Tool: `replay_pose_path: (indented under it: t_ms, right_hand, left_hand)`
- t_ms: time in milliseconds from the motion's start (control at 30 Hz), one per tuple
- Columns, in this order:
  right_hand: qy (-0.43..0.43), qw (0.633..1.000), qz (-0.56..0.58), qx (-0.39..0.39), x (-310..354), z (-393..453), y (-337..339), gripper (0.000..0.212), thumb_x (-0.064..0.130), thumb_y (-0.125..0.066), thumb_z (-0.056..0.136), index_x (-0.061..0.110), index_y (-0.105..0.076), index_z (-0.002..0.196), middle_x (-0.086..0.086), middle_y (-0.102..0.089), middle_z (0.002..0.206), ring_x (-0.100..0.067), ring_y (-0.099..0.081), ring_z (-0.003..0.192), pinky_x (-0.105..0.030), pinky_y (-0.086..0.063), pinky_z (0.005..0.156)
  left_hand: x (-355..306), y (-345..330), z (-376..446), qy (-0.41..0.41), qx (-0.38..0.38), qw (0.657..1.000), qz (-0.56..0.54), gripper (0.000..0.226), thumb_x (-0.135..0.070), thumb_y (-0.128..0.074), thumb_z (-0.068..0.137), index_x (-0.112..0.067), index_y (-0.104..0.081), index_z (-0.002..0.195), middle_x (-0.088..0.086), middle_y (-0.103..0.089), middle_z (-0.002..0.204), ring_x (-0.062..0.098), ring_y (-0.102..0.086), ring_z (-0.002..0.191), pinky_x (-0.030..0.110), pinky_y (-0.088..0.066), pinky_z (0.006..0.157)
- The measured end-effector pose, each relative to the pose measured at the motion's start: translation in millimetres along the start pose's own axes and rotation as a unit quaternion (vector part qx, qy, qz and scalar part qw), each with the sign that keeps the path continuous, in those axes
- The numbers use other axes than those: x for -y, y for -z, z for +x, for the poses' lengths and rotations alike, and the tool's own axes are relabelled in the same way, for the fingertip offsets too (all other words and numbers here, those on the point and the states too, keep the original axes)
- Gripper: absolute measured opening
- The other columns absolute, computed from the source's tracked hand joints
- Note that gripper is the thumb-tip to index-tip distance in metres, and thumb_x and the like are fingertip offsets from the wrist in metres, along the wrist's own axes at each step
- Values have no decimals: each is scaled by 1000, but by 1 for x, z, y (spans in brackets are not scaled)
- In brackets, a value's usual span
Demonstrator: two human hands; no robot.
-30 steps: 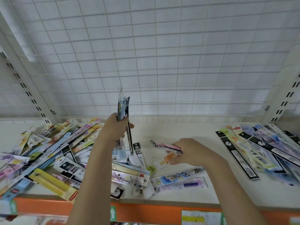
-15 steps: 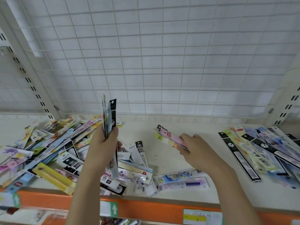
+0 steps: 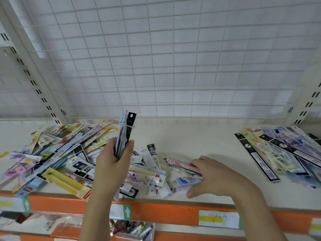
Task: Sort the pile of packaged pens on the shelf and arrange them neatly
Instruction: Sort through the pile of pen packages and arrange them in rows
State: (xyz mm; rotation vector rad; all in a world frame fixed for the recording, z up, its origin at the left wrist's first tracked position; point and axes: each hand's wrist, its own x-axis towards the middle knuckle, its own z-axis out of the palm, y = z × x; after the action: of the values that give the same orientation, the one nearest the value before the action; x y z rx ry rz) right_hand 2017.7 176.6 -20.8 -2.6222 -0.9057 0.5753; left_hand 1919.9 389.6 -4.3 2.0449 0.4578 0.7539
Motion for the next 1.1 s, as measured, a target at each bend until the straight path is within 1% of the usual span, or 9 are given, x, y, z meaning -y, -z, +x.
replay_pose_path:
  t_ms: [67, 233, 400, 567, 767, 867, 967, 1033, 1100]
  right_hand:
    - [-12, 1000, 4, 4, -1, 3, -2, 46, 50, -76, 68, 22, -51, 96, 9, -41, 89, -16, -52, 85, -29, -44, 74]
    - [-27, 998, -14, -61, -6, 4, 4, 33, 43, -67, 81, 23, -44, 69, 7, -45, 73, -13, -46, 64, -27, -32, 56]
    - [-64, 981, -83, -164, -22, -4, 12, 16, 37, -54, 91, 24, -50, 84, 9, -48, 73, -19, -51, 75, -24, -31, 53]
    - [-91, 972, -99, -192, -33, -9, 21, 33, 33, -51, 94, 26, -35, 65, 9, -44, 67, -17, -49, 69, -21, -27, 49]
    - [-73, 979, -27, -187, -28, -14, 31, 38, 27, -51, 94, 26, -33, 61, 5, -42, 59, -10, -40, 55, -25, -26, 51]
    - [-67, 973, 39, -218, -19, -16, 36, 31, 25, -47, 96, 27, -38, 67, 5, -45, 62, -12, -43, 55, -24, -28, 49]
    - [-48, 960, 117, -248, -16, -10, 40, 14, 23, -43, 97, 16, -53, 91, -3, -62, 79, -19, -60, 69, -28, -38, 56]
    - [-32, 943, 191, -269, -13, -3, 39, 14, 20, -42, 97, 16, -55, 100, 2, -70, 86, -4, -66, 69, -26, -44, 60]
    - [-19, 923, 247, -293, -12, 4, 36, 14, 17, -42, 97, 20, -53, 104, 8, -69, 83, -4, -66, 63, -26, -49, 64]
  left_hand:
    - [-1, 1, -1, -1, 0, 1000, 3, 35, -32, -52, 92, -12, -40, 67, 0, -32, 52, 9, -29, 41, 21, -27, 46]
    - [-3, 3, -1, 0, 0, 1000, -3, 35, -32, -53, 92, -13, -39, 66, -2, -31, 51, 9, -29, 40, 17, -27, 42]
    - [-4, 0, -2, 1, 0, 1000, -1, 33, -33, -52, 92, -8, -45, 72, 0, -34, 55, 8, -30, 44, 18, -27, 44]
    - [-5, -3, -2, 2, -3, 1000, -3, 33, -33, -54, 92, -20, -42, 64, -4, -34, 52, 8, -32, 42, 15, -30, 42]
    - [-4, -4, 0, 7, 0, 1000, 0, 32, -34, -53, 91, -15, -45, 67, 0, -35, 56, 8, -33, 45, 16, -31, 43]
    - [-2, -3, 1, 8, -2, 1000, -7, 32, -33, -53, 92, -15, -44, 66, -1, -35, 56, 7, -34, 45, 15, -33, 43]
    - [-2, -2, 1, 11, -6, 1000, -6, 30, -32, -53, 92, -14, -46, 70, -1, -34, 55, 8, -31, 43, 19, -27, 45]
    - [-2, -2, 3, 13, -10, 1000, -9, 29, -31, -53, 92, -12, -47, 71, -1, -35, 56, 8, -31, 43, 16, -27, 42]
    - [-2, -1, 4, 10, -15, 1000, -11, 30, -30, -54, 92, -11, -47, 71, 1, -35, 56, 7, -32, 43, 13, -31, 41]
